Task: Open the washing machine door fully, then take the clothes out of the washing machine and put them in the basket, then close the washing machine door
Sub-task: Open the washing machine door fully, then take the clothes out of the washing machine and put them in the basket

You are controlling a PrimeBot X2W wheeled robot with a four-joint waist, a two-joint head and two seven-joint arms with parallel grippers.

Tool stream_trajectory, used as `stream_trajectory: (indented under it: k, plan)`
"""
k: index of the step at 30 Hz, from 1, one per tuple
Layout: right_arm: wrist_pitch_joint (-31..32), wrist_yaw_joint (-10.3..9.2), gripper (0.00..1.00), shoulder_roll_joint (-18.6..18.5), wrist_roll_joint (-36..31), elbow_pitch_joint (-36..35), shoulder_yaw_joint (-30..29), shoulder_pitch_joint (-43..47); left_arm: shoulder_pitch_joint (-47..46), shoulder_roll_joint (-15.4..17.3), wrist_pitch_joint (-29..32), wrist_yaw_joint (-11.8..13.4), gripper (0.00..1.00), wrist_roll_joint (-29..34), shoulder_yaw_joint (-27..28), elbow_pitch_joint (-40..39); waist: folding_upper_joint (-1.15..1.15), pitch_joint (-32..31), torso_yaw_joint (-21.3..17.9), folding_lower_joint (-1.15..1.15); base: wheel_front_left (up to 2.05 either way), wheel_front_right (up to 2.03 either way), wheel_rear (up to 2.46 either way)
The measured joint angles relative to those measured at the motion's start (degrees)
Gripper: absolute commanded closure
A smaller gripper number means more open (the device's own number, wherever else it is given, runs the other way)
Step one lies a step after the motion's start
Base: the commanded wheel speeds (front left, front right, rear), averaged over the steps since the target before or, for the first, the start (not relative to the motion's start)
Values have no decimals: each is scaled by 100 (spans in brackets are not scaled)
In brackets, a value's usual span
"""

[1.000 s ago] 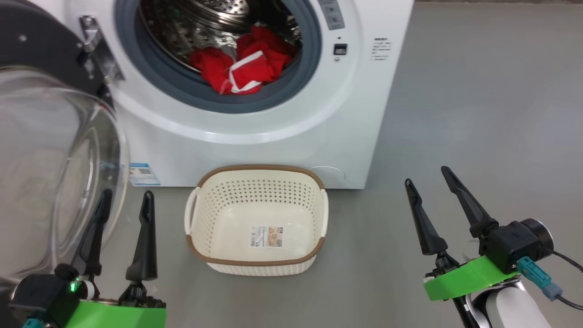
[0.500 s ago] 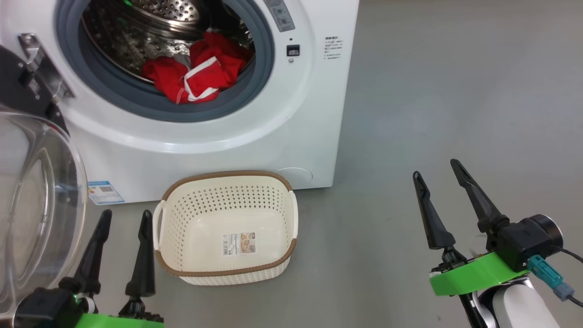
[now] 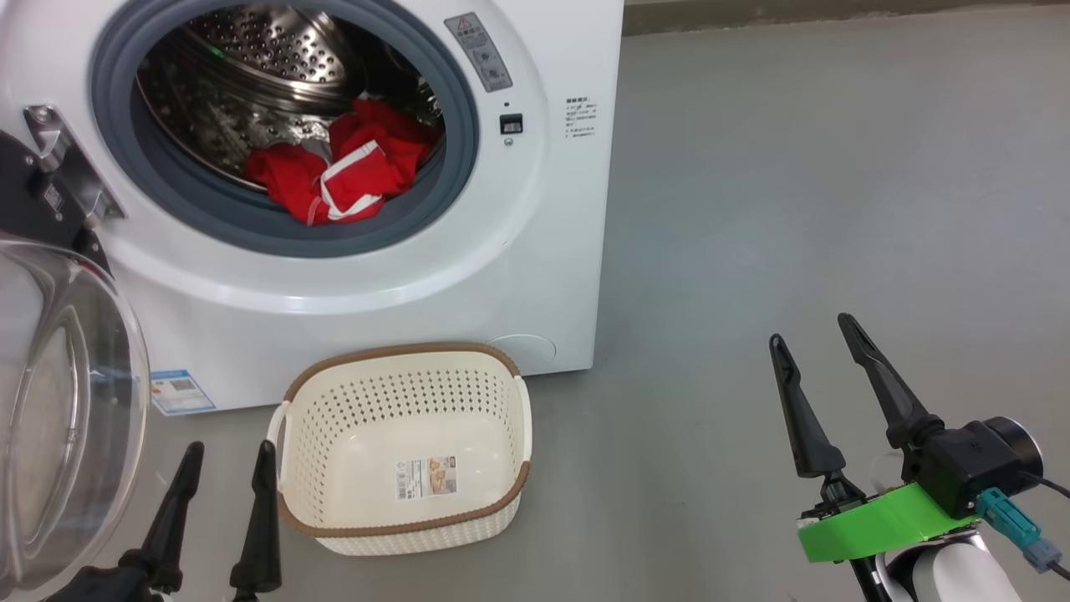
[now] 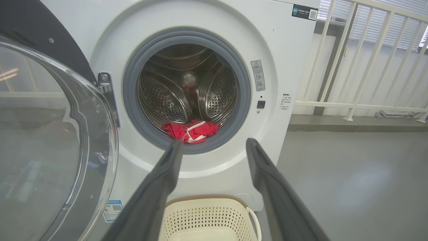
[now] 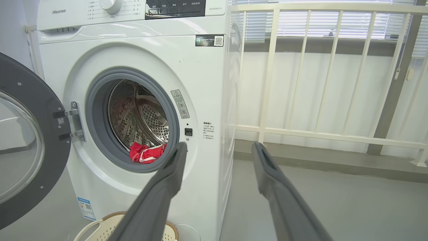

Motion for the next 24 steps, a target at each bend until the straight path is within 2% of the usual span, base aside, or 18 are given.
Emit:
stream_trajectory:
  k: [24]
  plan:
    - [0,0,0,5,-53,-12,-19,201,136,41,-47,162,0,8,-11,146,0,-155,9,0,0,0,0]
